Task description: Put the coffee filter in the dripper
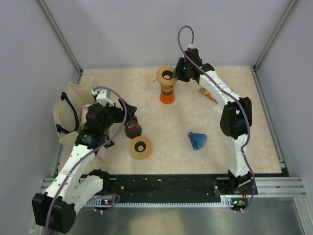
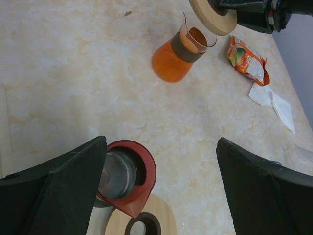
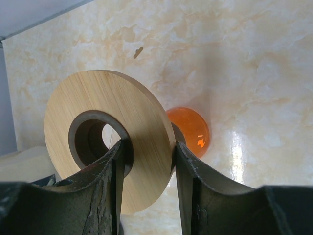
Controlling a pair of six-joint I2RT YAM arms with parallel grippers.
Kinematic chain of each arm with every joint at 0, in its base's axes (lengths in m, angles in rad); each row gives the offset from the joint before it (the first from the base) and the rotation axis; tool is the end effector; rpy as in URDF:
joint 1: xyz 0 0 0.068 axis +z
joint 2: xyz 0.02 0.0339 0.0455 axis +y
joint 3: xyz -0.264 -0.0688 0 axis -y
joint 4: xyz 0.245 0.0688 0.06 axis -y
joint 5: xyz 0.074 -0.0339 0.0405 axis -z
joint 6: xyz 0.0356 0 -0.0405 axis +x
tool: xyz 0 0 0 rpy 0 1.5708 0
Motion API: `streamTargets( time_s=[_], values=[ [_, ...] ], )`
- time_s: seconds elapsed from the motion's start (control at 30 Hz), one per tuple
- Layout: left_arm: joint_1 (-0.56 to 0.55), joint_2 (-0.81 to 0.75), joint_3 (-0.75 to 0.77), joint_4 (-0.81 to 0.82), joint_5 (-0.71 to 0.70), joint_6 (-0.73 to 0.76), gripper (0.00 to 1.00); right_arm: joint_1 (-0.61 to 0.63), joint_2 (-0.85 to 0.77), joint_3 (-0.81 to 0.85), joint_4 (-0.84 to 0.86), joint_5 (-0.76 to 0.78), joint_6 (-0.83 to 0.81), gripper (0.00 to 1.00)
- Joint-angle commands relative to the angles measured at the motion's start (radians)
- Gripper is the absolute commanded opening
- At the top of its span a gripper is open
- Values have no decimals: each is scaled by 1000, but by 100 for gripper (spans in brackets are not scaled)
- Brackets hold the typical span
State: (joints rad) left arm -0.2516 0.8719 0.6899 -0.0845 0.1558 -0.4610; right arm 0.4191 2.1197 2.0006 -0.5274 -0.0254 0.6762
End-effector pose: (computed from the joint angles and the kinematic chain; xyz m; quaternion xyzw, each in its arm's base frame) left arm 0.1994 -0.0570 0.3015 -0.0358 0.7930 -0.2690 0.5455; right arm 0.4523 0.2025 0.3032 0.1091 0.8884 0.2418 0.3747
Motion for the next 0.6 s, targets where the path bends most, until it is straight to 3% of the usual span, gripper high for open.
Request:
streamTargets(
  time_s=[0.0, 0.57],
  values=[
    [-2, -28, -13, 26, -19, 18, 99, 20, 63, 138, -42, -13, 8, 22],
    [-2, -28, -16, 25, -38, 16, 99, 46, 49, 148, -117, 82, -29, 24]
  ],
)
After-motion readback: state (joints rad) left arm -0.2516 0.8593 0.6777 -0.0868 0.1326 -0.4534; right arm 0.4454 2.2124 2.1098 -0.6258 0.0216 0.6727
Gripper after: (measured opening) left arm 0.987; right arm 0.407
